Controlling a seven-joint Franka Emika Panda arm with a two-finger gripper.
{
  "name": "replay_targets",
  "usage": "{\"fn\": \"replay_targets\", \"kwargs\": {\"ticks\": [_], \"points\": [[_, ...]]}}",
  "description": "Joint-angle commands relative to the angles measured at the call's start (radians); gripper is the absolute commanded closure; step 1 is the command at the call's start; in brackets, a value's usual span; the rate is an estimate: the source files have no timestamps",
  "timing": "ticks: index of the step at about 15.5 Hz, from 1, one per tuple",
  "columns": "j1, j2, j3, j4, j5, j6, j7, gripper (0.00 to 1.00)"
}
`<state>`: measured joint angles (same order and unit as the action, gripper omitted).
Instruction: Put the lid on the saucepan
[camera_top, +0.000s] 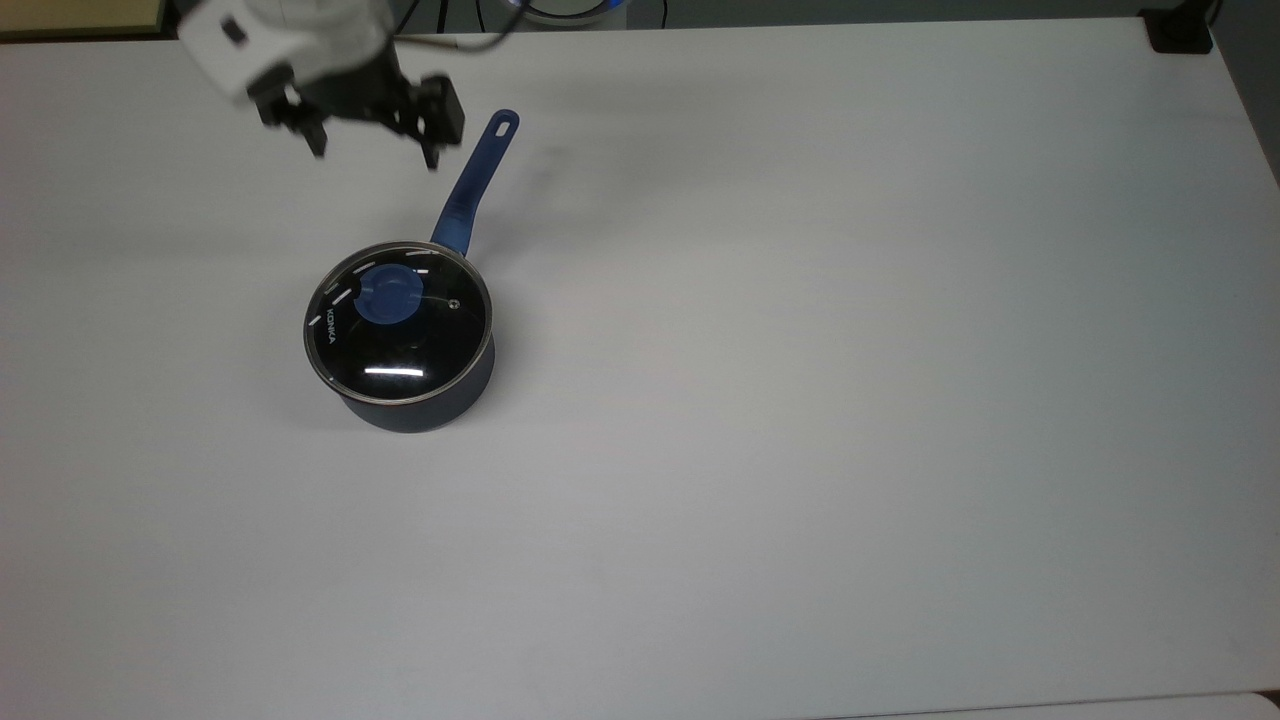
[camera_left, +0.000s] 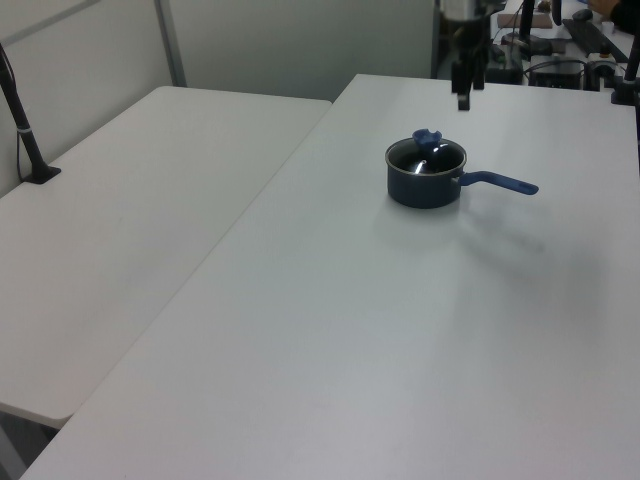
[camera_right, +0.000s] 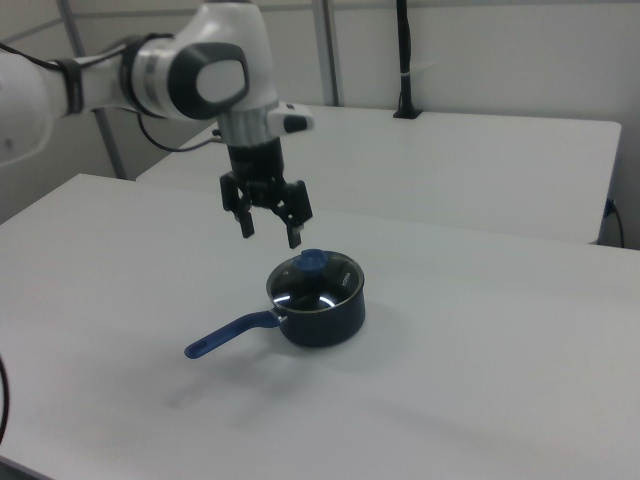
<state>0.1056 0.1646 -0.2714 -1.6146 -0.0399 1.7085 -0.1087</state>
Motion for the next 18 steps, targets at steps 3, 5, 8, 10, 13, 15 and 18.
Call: {"fn": "replay_targets", "kwargs": {"ticks": [3, 5, 8, 10, 13, 15, 18], "points": [[0.046, -0.174, 0.001, -0.093, -0.026, -0.090, -0.006, 0.00], [0.046, -0.189, 0.009, -0.093, -0.031, -0.089, -0.006, 0.00], [0.063, -0.180, 0.009, -0.099, -0.090, -0.054, -0.006, 0.00], [0.063, -0.183, 0.008, -0.099, -0.090, -0.041, 0.000, 0.00], [0.059, -0.183, 0.008, -0.097, -0.089, -0.043, 0.027, 0.00], [0.052, -0.185, 0.009, -0.097, -0.081, -0.050, 0.059, 0.00], [0.051, -0.186, 0.009, -0.096, -0.077, -0.053, 0.090, 0.00]]}}
